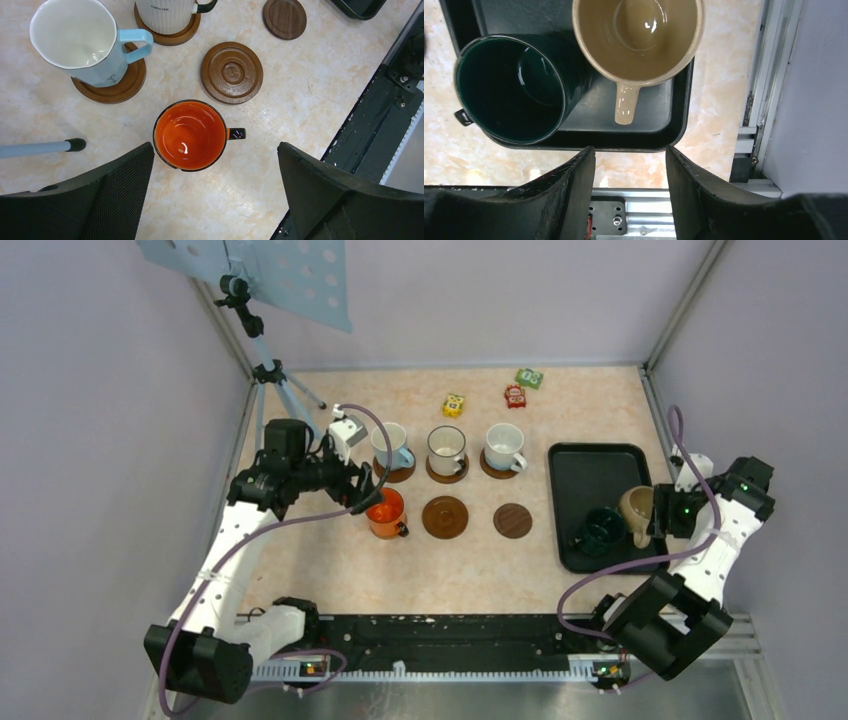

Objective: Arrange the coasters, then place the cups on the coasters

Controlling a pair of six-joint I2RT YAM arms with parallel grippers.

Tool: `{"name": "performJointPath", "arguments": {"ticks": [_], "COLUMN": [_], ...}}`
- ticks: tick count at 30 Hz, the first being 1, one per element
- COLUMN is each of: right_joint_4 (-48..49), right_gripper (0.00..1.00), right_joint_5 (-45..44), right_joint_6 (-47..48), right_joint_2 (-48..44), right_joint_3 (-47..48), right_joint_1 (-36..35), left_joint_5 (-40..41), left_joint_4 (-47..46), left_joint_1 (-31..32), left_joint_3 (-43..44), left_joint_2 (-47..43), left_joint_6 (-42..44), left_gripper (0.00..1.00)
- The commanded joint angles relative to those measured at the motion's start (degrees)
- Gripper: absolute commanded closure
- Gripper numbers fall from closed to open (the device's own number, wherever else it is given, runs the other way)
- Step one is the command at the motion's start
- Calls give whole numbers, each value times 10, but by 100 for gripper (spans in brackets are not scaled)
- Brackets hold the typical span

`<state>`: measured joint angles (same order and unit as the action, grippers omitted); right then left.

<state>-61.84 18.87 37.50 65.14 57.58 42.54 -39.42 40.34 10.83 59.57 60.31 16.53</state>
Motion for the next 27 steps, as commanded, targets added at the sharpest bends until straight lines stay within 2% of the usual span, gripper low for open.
{"name": "performJointPath", "arguments": {"ticks": [1, 17, 27], "right_joint_4": [58, 155, 241], "right_gripper": [49, 52, 61], "right_joint_5": [-11, 6, 2], "right_joint_6": [12, -16, -30], "right_joint_2": [-13, 67, 113], "right_joint_3": [-29, -91, -87], "right_joint_1": [3, -15, -42], "left_joint_5": [2, 23, 23], "left_joint_4": [-7, -15, -18], "left_joint_1": [2, 3, 3], "left_joint_3": [26, 16, 15], "left_joint_2": [3, -5, -6], "left_joint_6": [1, 1, 0], "left_gripper": [1, 1, 1]}}
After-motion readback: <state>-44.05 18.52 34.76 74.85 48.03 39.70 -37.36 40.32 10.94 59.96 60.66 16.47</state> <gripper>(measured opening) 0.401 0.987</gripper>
